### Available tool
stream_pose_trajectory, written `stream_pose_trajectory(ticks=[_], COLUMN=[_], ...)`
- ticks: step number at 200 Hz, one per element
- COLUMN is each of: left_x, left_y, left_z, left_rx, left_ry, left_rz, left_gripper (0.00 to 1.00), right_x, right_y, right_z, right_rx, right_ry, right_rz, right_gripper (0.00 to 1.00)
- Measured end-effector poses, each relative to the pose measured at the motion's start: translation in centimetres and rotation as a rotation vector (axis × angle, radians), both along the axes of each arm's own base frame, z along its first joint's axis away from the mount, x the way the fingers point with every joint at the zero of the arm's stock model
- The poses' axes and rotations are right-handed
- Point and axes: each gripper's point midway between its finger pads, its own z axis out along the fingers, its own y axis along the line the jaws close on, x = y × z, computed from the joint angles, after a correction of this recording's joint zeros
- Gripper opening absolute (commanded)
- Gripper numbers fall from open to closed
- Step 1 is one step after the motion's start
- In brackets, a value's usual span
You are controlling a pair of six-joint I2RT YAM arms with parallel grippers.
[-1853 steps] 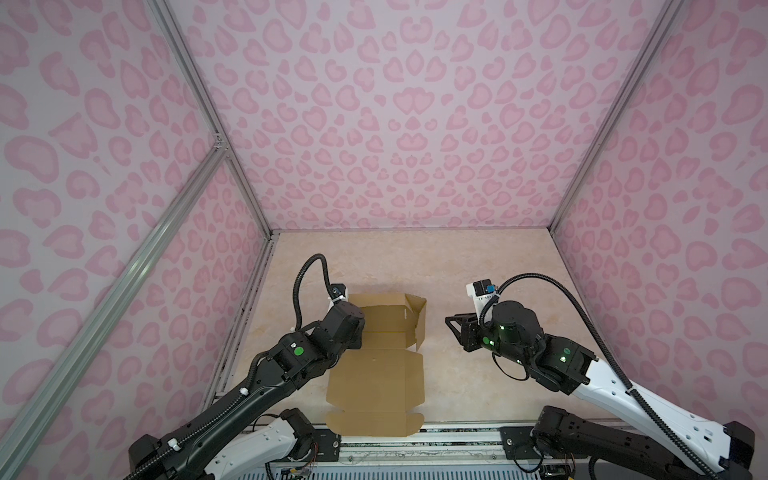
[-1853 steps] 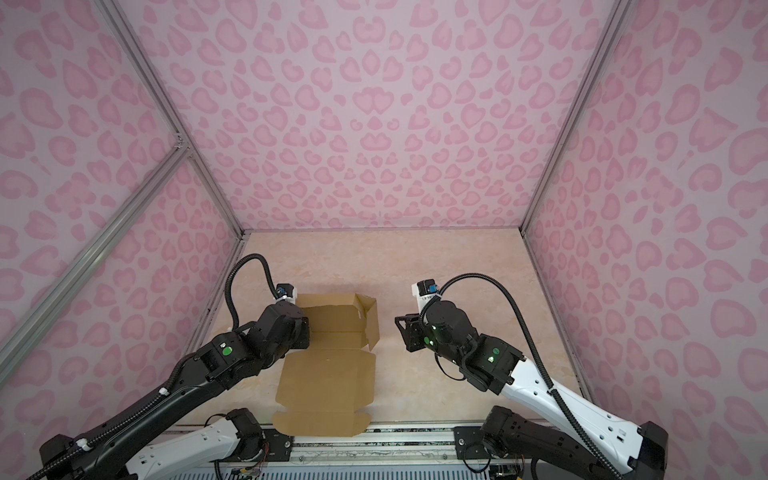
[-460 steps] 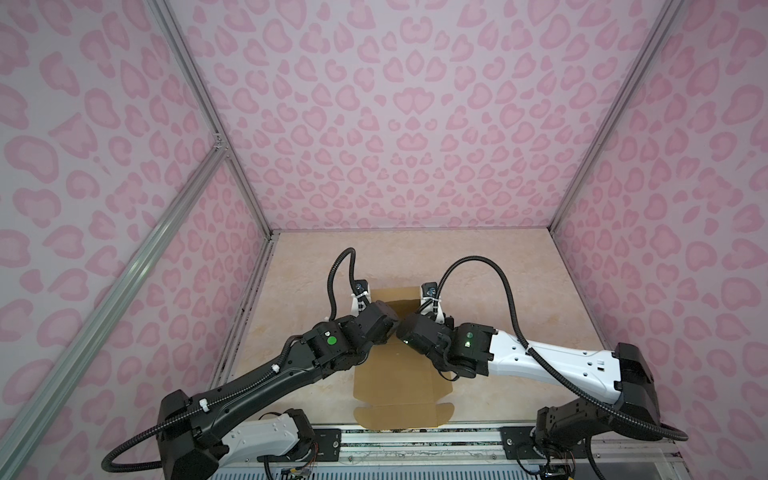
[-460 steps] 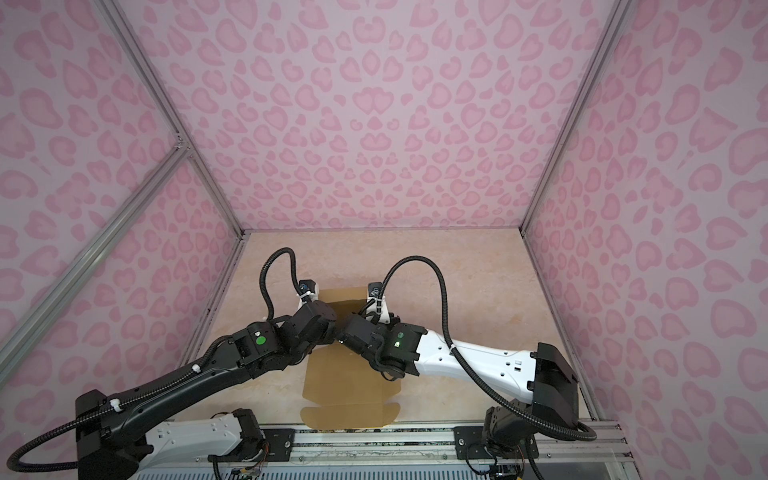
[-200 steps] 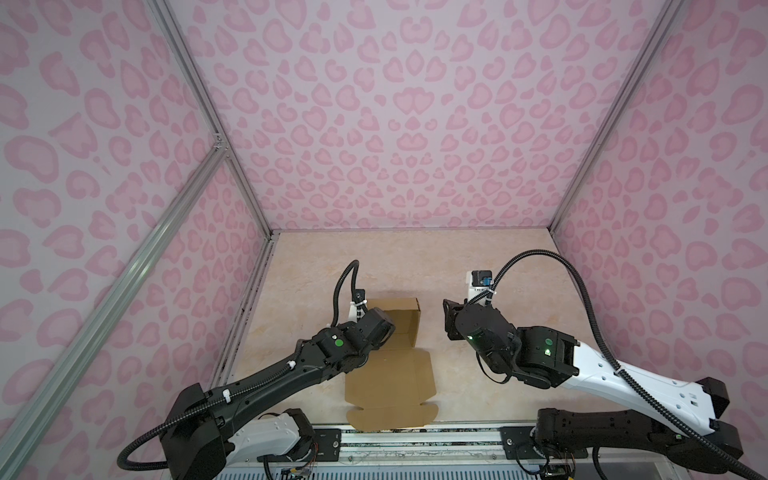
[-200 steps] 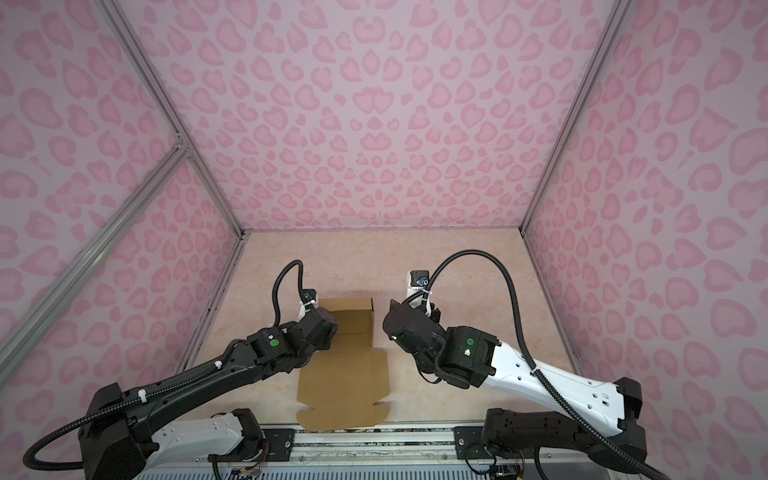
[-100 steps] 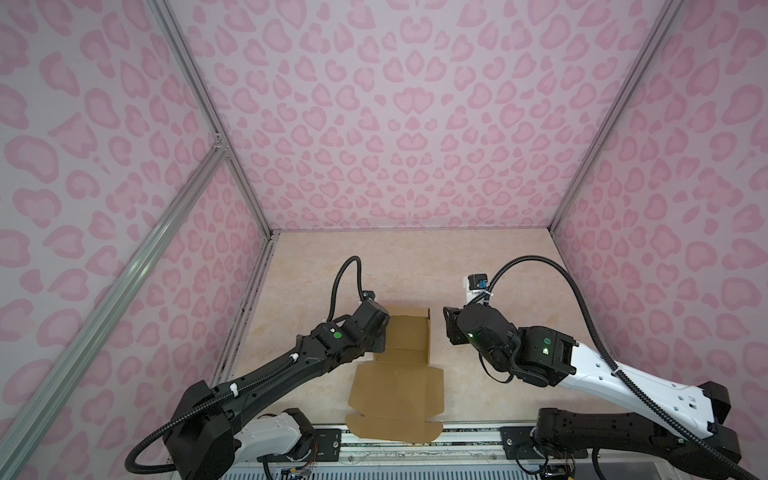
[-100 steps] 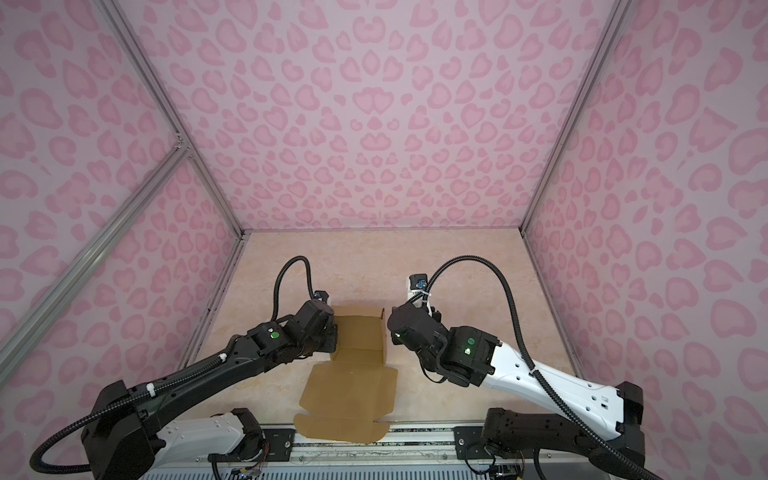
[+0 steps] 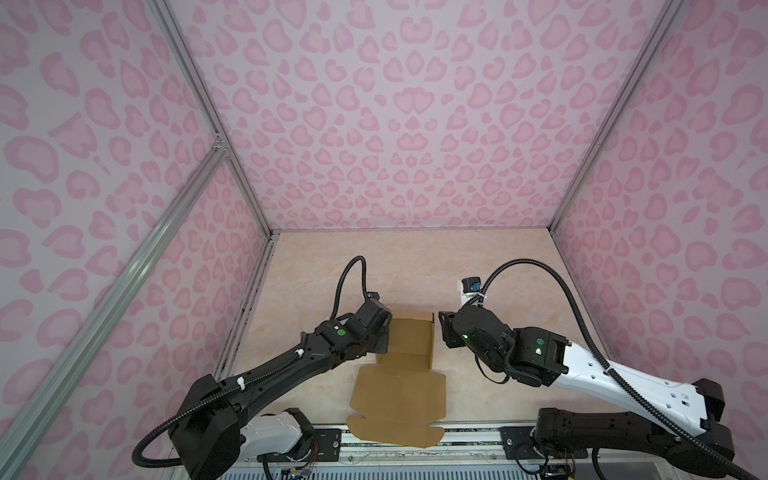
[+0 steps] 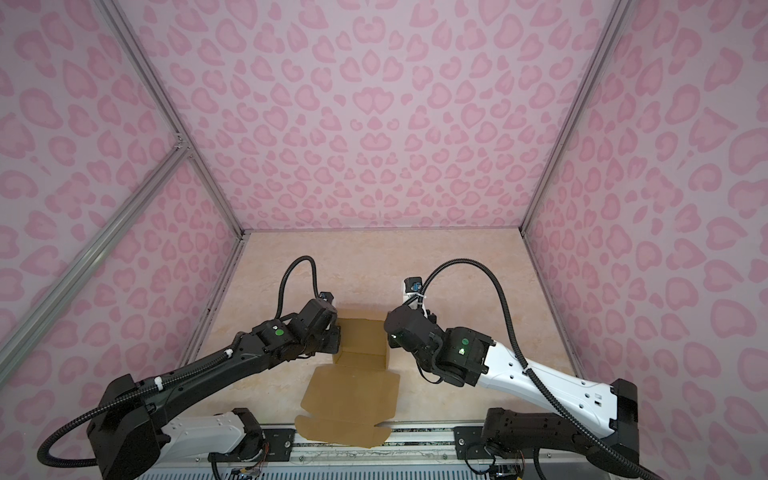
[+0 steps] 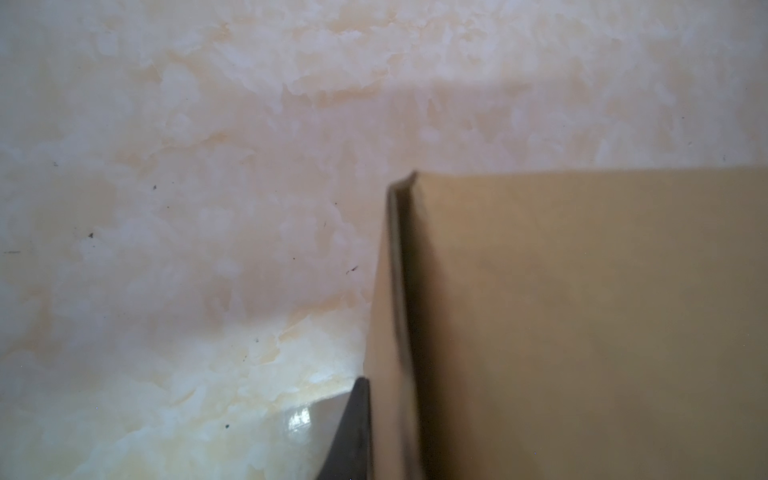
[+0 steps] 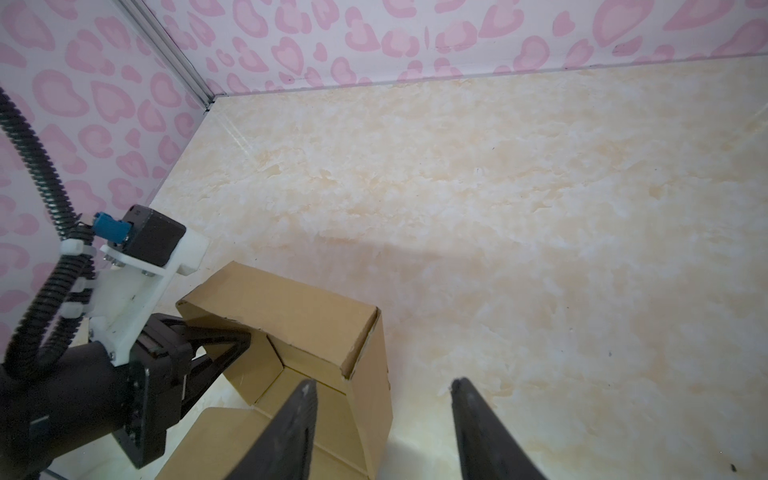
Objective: Fold the paper box
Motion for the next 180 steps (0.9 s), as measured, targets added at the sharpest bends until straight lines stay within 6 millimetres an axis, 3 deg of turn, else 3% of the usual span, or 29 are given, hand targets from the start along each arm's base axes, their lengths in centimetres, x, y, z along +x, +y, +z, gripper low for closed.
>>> stream_pose_trajectory(ticks=[34, 131, 152, 180], left_x=[0.0, 0.4, 0.2, -0.1], left_y=[-0.1, -0.9, -0.8, -0.7], left_z=[-0.1, 1.3, 2.5, 4.6], left_rx=[-0.001, -0.03, -0.059, -0.101], left_ry=[0.004, -0.005, -0.017, -0.035], left_rz=[-0.002, -0.011, -0.016, -0.037], left_gripper=[0.25, 0.35, 0.45, 0.48], right_x=[0.0, -0.1, 0.0, 0.1], right_y=[0.2, 0.7, 0.7, 0.7], right_z=[-0.3, -0.9, -1.0, -2.0], right_rx=[0.003, 0.011, 0.015, 0.027], right_ry=[0.005, 0.025, 0.033, 0.084], right_rz=[0.002, 0.018, 0.021, 0.046], right_gripper=[0.55, 0.54, 0.54, 0.55])
